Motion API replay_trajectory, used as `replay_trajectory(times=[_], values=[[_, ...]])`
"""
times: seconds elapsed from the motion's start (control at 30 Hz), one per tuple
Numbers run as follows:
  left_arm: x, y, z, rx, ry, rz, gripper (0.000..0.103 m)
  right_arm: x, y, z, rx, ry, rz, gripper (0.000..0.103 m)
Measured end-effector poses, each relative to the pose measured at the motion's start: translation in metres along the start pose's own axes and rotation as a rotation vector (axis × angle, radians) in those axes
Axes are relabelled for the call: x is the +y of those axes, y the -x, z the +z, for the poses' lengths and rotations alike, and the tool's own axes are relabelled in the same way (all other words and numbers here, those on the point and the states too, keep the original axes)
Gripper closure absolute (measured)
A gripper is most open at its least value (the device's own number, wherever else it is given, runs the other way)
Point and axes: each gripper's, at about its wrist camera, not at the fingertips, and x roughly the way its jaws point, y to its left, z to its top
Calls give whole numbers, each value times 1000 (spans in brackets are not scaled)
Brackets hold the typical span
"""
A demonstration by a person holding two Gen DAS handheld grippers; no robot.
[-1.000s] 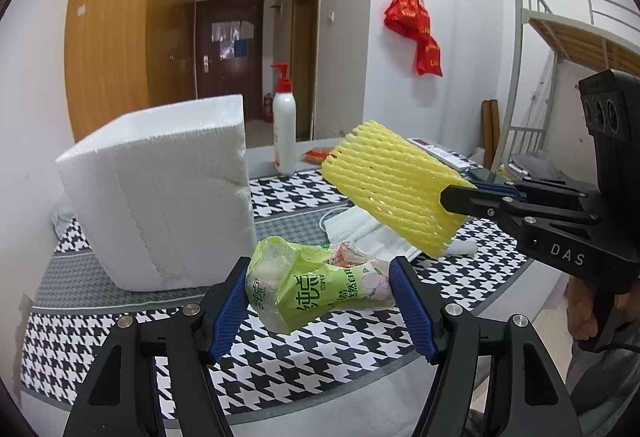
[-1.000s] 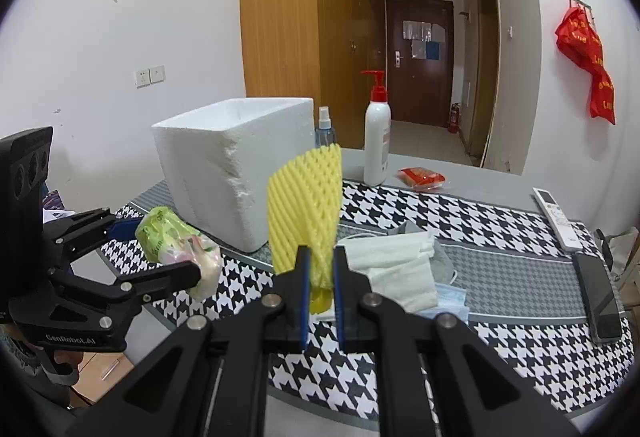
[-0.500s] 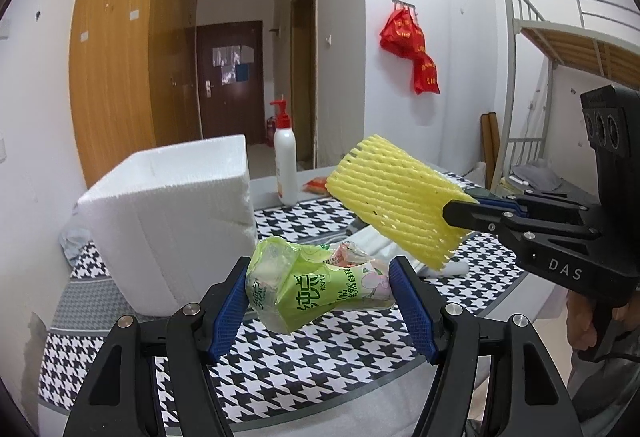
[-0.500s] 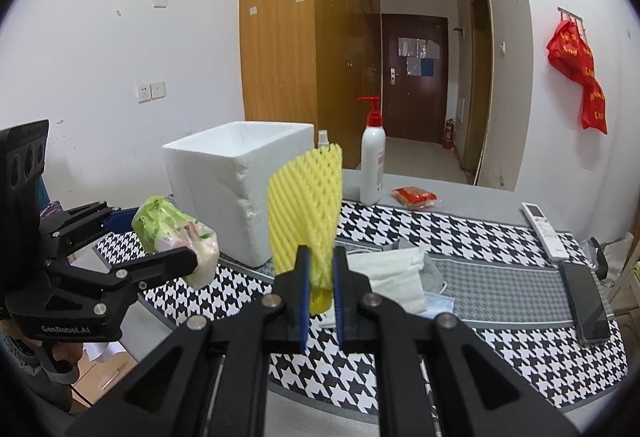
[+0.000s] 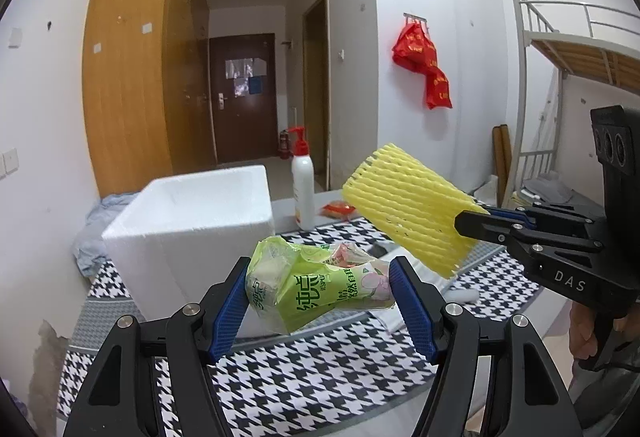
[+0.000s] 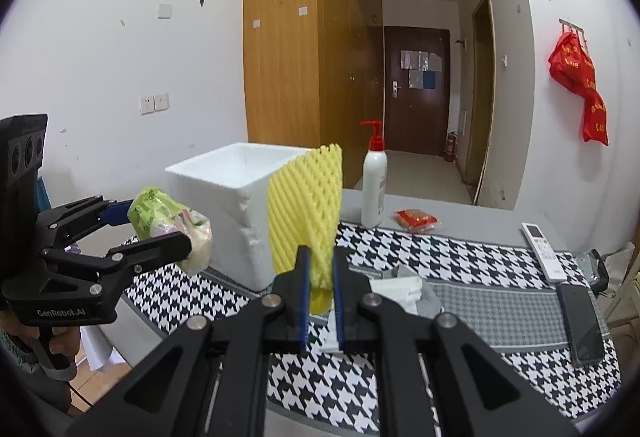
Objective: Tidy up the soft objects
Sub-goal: 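Carry the snack bag and yellow net up toward the white foam box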
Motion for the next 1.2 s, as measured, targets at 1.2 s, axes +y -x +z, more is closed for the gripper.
replay_trajectory(times=[1.2], values=[[14, -12, 58, -94, -9, 50, 33, -16, -11, 45, -66, -9, -1, 90]])
